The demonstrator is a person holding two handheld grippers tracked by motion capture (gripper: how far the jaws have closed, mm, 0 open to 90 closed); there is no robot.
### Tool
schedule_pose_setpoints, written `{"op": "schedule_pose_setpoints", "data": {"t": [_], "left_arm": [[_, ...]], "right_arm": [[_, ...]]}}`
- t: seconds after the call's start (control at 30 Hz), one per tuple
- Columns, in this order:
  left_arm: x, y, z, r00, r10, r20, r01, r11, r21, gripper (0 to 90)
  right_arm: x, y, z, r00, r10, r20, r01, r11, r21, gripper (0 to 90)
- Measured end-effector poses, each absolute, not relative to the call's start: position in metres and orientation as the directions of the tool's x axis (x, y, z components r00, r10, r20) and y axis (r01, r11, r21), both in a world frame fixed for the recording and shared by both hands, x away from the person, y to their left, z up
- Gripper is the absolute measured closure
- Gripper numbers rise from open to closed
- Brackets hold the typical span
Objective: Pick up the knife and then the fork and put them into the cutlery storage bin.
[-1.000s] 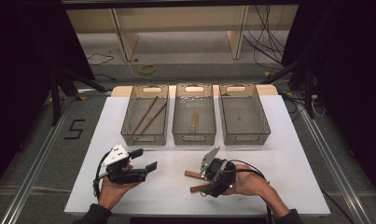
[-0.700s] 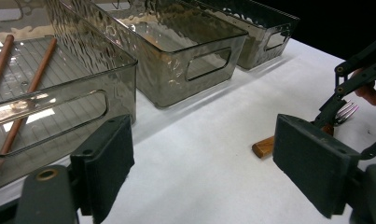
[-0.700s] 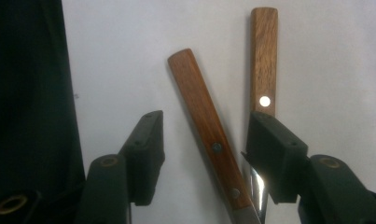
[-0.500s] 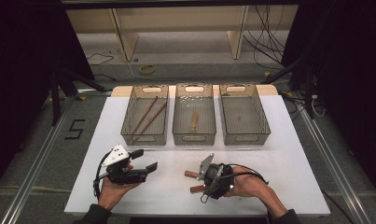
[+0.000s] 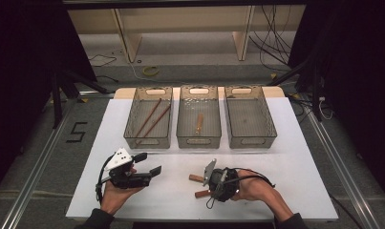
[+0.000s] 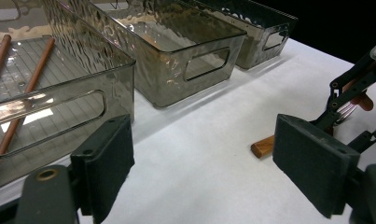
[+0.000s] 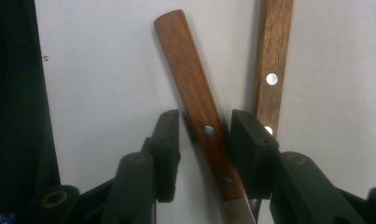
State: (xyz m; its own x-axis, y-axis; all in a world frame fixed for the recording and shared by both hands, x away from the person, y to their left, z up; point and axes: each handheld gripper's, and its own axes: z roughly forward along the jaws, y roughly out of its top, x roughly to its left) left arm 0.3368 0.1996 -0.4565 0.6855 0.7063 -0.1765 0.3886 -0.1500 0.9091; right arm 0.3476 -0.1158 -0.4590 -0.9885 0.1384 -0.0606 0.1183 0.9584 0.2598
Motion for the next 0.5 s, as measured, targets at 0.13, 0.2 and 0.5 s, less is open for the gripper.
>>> {"op": "schedule_pose_setpoints", "data": {"t": [0.13,0.2,0.5], "left_arm": [[0.3368,0.1994,-0.4566,0.685,0.707,-0.177,0.389,-0.150,0.909,19.8],[0.3369,0.1994,-0.4567,0.685,0.707,-0.178,0.390,-0.149,0.909,19.8],[0.3370,0.1991,-0.4570,0.687,0.706,-0.172,0.389,-0.157,0.908,19.9]], "right_arm": [[0.3493,-0.1154,-0.4594,-0.991,0.127,-0.046,0.111,0.961,0.252,67.1],[0.3493,-0.1147,-0.4595,-0.992,0.117,-0.045,0.102,0.963,0.250,67.8],[0.3486,-0.1116,-0.4588,-0.997,0.059,-0.046,0.047,0.972,0.232,73.4]]}}
